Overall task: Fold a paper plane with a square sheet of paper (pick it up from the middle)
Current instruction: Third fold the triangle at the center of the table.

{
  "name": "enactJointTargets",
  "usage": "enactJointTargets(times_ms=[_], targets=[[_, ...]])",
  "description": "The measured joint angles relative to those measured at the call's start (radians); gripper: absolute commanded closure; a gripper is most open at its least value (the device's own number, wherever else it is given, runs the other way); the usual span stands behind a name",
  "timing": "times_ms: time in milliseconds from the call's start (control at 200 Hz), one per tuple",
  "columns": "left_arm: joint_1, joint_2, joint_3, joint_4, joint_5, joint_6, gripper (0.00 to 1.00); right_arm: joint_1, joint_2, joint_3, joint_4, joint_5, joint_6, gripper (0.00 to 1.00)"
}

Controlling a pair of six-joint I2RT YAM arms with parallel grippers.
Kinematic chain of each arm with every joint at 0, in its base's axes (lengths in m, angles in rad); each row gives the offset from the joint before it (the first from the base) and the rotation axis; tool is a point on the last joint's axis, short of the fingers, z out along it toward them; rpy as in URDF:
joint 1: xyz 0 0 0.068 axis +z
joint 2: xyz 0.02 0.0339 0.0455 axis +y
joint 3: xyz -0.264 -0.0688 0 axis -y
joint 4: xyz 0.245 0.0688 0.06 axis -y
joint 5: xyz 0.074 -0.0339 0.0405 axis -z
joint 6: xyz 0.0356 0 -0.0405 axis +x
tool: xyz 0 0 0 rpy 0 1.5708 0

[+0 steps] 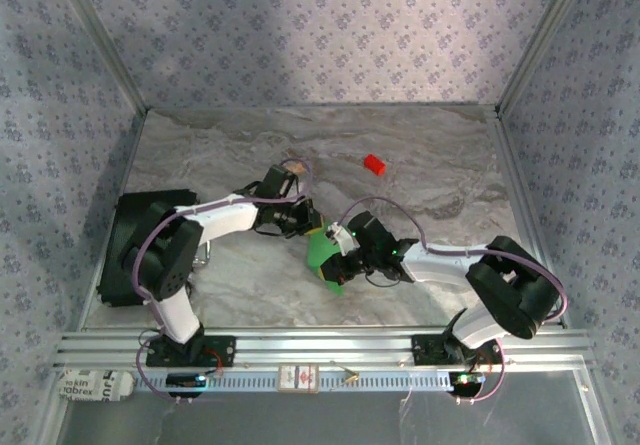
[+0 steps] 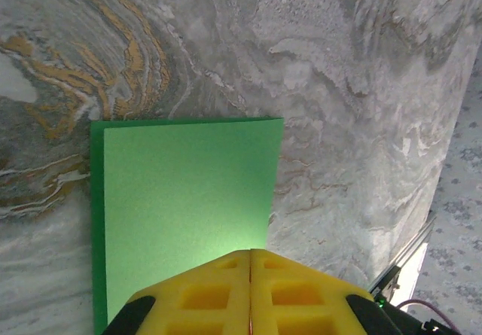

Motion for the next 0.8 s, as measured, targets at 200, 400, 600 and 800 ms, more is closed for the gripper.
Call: enactJointTargets(times_ms=[200, 400, 600, 800], targets=[[-0.027, 0.09, 0.045, -0.021, -0.005, 0.04, 0.94, -0.003, 0.001, -0.007, 0.007, 0.0, 0.007, 0.99], [-0.052, 0.151, 0.055, -0.045, -0.015, 0.07, 0.95, -0.006, 0.002, -0.009, 0.007, 0.0, 0.01, 0.99], [-0.056, 0.151, 0.056, -0.045, -0.015, 0.085, 0.95, -0.023, 0.002, -0.01, 0.006, 0.005, 0.01, 0.99], [-0.056, 0.151, 0.051, -0.039, -0.014, 0.084, 0.95, -0.057, 0.003, -0.01, -0.018, 0.026, 0.008, 0.99]])
